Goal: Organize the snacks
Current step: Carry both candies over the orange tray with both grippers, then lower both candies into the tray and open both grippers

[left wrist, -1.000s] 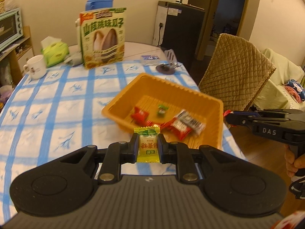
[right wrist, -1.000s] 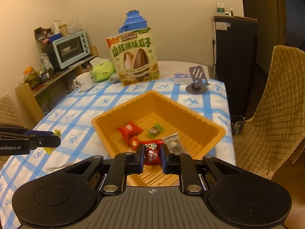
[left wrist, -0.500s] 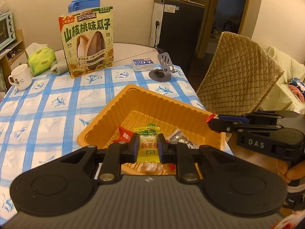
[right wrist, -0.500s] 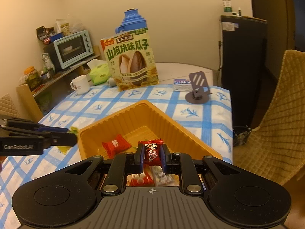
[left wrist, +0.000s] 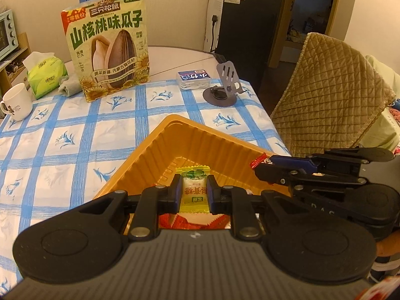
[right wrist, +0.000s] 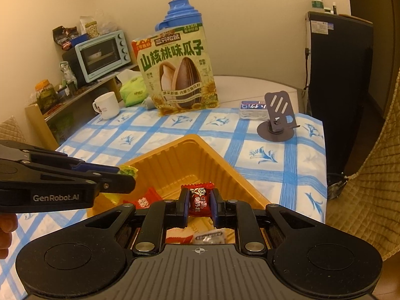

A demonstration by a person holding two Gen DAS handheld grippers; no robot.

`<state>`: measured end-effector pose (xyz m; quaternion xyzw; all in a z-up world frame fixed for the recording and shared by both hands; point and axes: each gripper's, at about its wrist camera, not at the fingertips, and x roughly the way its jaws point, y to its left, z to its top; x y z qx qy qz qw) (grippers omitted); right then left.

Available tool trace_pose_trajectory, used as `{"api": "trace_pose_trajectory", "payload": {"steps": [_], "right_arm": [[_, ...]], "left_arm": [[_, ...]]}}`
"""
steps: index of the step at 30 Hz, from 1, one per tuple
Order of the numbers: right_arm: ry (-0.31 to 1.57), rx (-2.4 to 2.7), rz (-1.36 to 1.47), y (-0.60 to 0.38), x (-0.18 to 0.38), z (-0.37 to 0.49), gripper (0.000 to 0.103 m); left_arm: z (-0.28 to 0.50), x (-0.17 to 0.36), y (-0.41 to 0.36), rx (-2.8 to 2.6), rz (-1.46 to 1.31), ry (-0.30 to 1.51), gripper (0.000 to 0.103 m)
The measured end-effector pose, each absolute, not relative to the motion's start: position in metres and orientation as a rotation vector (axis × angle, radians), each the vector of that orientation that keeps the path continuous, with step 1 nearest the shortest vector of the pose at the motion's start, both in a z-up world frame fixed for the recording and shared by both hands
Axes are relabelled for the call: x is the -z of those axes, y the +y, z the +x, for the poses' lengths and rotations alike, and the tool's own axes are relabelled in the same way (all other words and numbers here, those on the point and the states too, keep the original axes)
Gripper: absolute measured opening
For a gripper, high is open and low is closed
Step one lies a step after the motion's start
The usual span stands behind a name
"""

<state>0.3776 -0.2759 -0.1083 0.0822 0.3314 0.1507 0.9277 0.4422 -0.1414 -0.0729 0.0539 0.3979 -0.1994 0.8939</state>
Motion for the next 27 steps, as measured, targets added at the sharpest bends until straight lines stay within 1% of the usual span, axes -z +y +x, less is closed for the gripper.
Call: {"api": "trace_pose_trajectory", "payload": {"steps": [16,27], "right_arm": [[0.688,-0.316,0.193,-0.285,0.12,0.403,0.018],[0.69,-0.337,0.205,-0.288,0.121,0.404,0.018]], "left_arm": [[0.481,0.094,-0.157,0.392,0.11,0.862,0.019],[0.479,0.097,-0.151,0.393,0.092,0.881,0.019]]}}
